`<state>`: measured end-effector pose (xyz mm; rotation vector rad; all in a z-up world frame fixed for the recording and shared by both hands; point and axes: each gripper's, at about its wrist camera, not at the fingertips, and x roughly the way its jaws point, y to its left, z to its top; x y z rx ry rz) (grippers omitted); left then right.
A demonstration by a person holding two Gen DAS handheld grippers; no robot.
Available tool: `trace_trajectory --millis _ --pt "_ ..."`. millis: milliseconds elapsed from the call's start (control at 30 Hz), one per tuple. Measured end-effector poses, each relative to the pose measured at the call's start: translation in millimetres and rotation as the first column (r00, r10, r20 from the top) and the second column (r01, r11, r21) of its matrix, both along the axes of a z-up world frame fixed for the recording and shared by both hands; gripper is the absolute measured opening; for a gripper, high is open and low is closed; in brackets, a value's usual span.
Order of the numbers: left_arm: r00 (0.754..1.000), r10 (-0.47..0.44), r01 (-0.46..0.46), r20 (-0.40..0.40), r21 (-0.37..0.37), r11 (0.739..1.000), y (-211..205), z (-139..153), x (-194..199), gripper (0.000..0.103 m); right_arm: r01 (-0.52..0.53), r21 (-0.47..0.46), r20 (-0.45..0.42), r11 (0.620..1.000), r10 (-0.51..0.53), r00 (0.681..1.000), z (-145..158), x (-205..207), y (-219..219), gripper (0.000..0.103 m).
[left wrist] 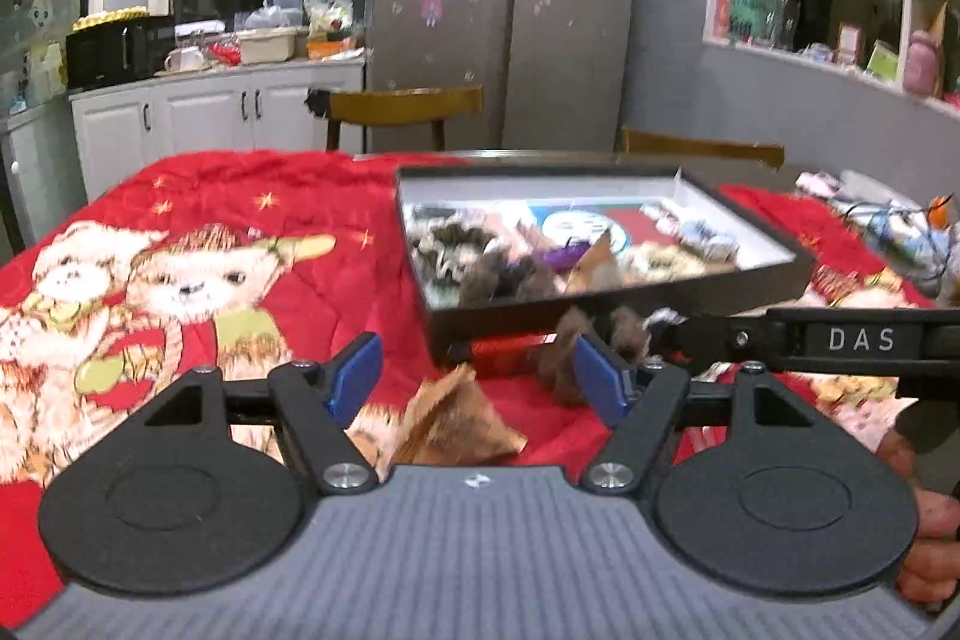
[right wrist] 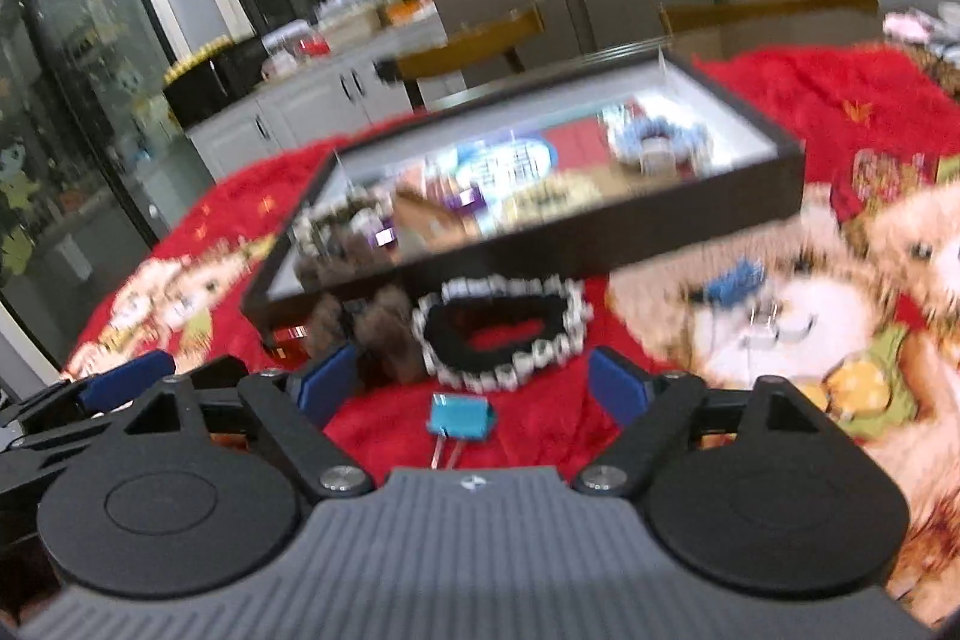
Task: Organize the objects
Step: 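Move the left tool to the tan paper packet while the right tool approaches the blue binder clip, then grasp the tan paper packet with the left tool while the right tool grasps the blue binder clip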
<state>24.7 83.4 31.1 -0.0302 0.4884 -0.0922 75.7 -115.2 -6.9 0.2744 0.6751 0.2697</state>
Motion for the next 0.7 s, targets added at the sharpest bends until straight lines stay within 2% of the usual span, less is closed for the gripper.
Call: trace_trajectory --millis 133,300,333,367,467,500,700 --pt "0.999 -0.001 0.002 -0.044 0.009 1.000 -3 -13 10 0.071 0.003 -0.093 0.023 0.996 -0.001 1.000 -11 -7 13 0.082" --pt "0.996 0.014 -0.010 -0.087 0.038 0.999 -9 -23 18 0.060 -0.001 -0.103 0.052 0.995 0.007 0.999 -16 -14 16 0.071" --pt "0.996 0.020 -0.015 -0.087 0.050 0.999 -10 -24 19 0.053 -0.003 -0.114 0.051 0.993 0.009 0.999 -16 -14 17 0.070" --pt "0.996 0.021 -0.016 -0.087 0.055 0.998 -9 -24 19 0.049 -0.005 -0.125 0.055 0.992 0.011 0.998 -15 -15 19 0.064" --pt "0.995 0.021 -0.015 -0.093 0.057 0.998 -8 -26 19 0.049 -0.029 -0.144 0.061 0.989 0.038 0.997 -13 -16 23 0.051" --pt "0.995 0.020 -0.014 -0.096 0.059 0.998 -8 -27 19 0.049 -0.037 -0.148 0.063 0.988 0.047 0.997 -13 -16 24 0.049" --pt "0.990 0.017 -0.014 -0.137 0.024 1.000 -4 -31 25 0.050 -0.051 -0.139 0.059 0.989 0.060 0.996 -12 -14 23 0.048"
